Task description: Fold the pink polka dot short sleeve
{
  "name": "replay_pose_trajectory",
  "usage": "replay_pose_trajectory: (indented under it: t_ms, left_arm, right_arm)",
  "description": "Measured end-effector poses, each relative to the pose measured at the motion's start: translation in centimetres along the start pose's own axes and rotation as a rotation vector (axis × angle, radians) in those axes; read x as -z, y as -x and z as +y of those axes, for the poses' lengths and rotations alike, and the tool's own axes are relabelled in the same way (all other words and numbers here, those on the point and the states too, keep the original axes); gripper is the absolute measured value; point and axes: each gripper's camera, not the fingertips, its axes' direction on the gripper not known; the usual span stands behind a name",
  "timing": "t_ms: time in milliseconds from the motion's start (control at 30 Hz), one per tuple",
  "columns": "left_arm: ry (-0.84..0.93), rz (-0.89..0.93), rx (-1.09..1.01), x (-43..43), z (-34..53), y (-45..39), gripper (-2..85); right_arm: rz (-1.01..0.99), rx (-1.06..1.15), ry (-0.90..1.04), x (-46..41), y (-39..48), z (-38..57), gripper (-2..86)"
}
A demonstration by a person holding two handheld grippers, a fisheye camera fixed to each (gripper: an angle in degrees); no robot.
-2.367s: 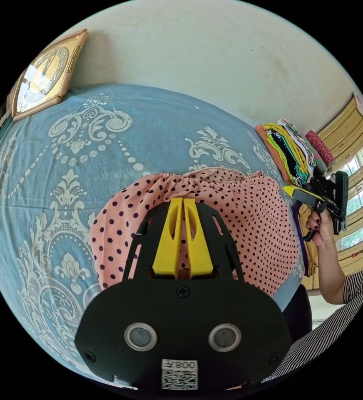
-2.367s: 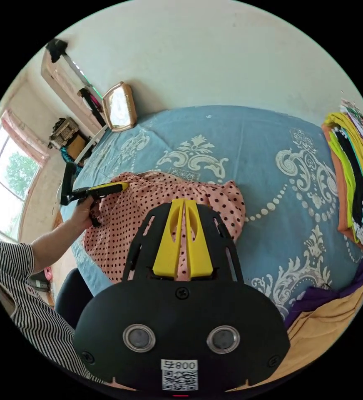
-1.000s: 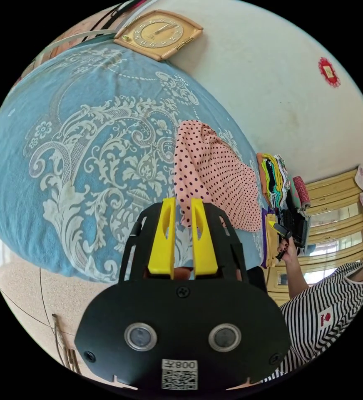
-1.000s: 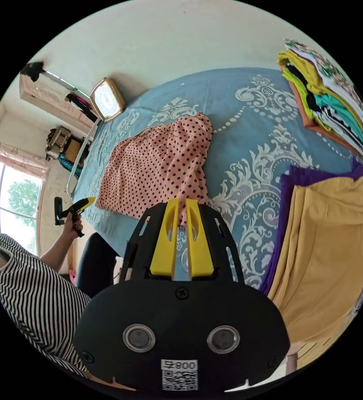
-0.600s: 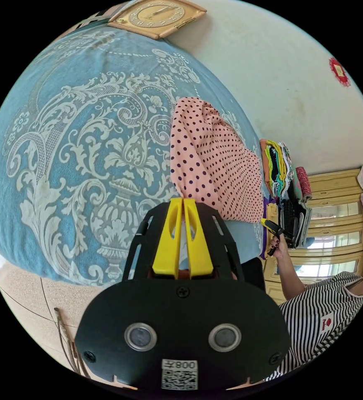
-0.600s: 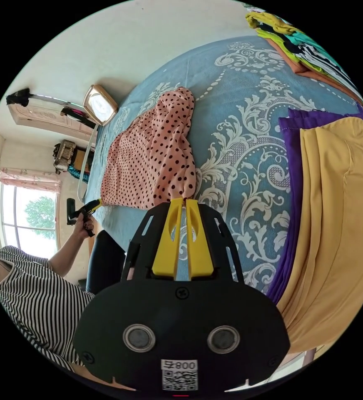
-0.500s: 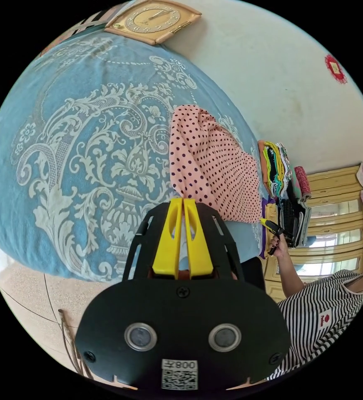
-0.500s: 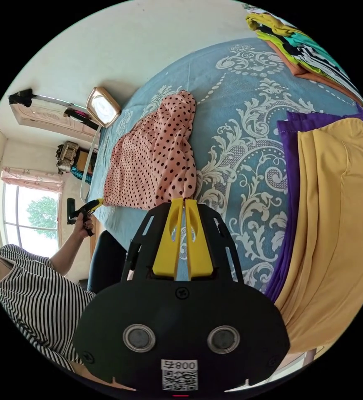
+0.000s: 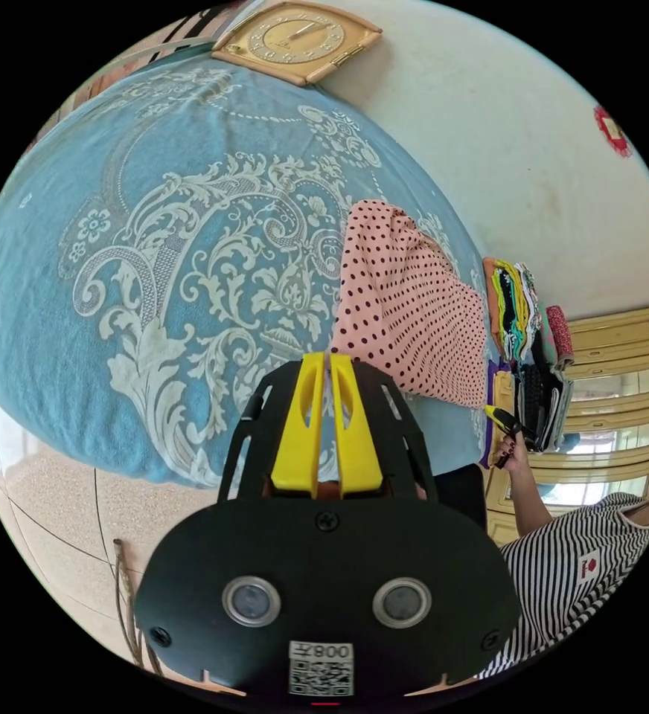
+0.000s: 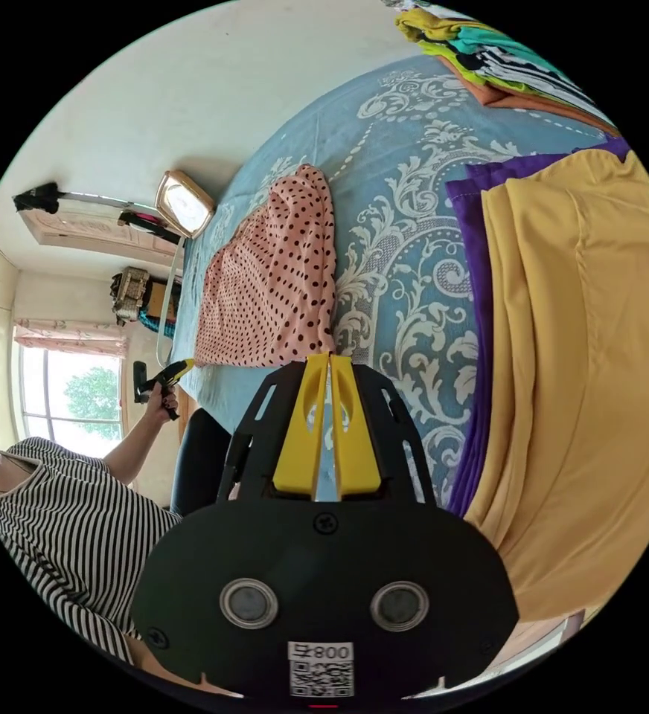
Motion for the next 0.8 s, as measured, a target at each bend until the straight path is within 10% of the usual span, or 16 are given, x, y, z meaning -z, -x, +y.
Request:
replay_pose_trajectory:
  t_ms: [800]
  left_arm:
    - [0.028,-0.100,-0.376,-11.4,-14.4,-28.0,0.3]
  right_arm:
    - [0.451,0.307,0.039,-13.7,15.0,-17.5,0.0]
